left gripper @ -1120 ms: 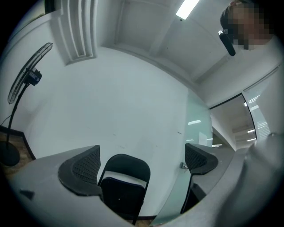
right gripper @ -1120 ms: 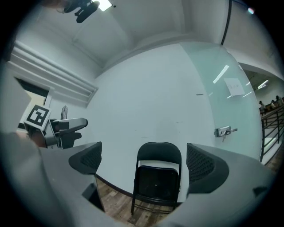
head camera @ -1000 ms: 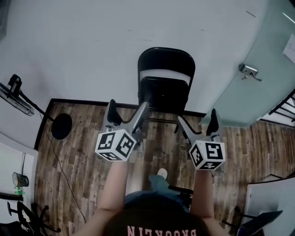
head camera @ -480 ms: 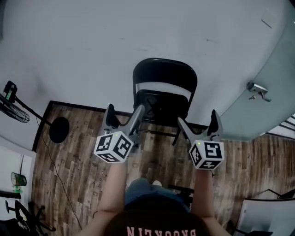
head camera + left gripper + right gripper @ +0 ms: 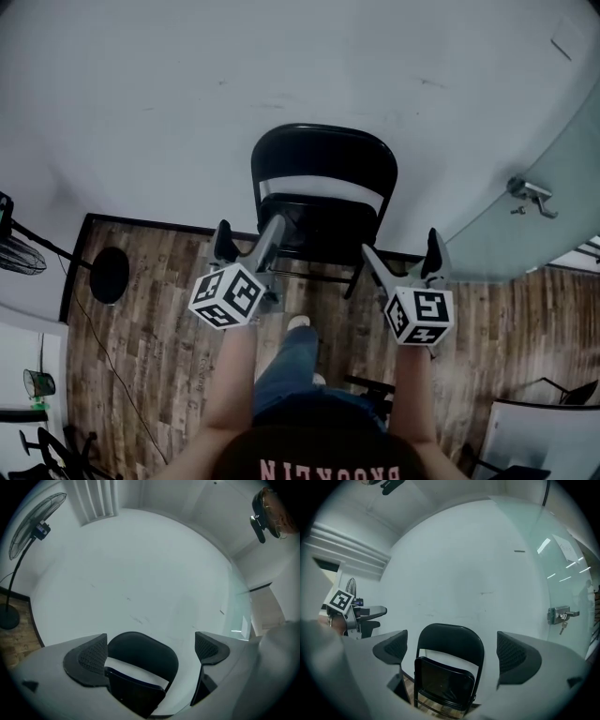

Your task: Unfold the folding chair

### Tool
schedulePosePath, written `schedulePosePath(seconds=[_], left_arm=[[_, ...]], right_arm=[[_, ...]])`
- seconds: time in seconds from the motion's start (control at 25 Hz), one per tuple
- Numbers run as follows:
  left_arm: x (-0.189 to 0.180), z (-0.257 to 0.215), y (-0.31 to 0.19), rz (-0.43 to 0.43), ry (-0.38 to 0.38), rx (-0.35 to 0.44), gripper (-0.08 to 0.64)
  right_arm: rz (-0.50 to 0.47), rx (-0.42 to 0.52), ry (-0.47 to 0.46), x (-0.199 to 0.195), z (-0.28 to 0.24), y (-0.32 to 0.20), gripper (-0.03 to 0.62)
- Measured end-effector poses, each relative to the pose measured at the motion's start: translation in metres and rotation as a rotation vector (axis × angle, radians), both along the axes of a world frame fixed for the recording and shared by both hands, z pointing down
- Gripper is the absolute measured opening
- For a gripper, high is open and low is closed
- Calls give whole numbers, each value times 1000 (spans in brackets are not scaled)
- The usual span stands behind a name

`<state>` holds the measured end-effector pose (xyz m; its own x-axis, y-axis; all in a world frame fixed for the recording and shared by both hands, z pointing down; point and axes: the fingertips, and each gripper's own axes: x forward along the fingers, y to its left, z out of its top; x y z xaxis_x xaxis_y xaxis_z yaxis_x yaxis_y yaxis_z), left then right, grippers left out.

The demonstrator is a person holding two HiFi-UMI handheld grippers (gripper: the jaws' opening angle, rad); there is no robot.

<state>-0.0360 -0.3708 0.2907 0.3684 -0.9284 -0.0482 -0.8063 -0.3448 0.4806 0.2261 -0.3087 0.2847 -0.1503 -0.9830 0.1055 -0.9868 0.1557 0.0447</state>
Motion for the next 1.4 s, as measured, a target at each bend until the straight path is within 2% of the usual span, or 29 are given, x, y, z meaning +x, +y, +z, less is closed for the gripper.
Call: schedulePosePath(seconds=[0.2,0.44,0.68,1.0,1.24,1.36,1.4], left_arm=[[1,12,-66,-4,6,-44,568],[8,54,-137,10,31,-158,568],[13,120,-185,37,58,-329,568],[25,211,-209,83,120,-554,568],[36,268,-217,78,277,-683,568],[46,281,-224,84,458,-710,565],[48,284,-226,76,521,-713,544]], right_arm=[[27,-25,-7,11,6,-57,571],[19,-57,47,22,20,-137,571],[-2,-116,108,33,36,-215,571],[-23,-235,161,38,75,-264,571],[-49,-307,185,40,98,-270,569],[-53,-333,215,45,109,-274,569],[-52,-337,221,47,111,-276,569]])
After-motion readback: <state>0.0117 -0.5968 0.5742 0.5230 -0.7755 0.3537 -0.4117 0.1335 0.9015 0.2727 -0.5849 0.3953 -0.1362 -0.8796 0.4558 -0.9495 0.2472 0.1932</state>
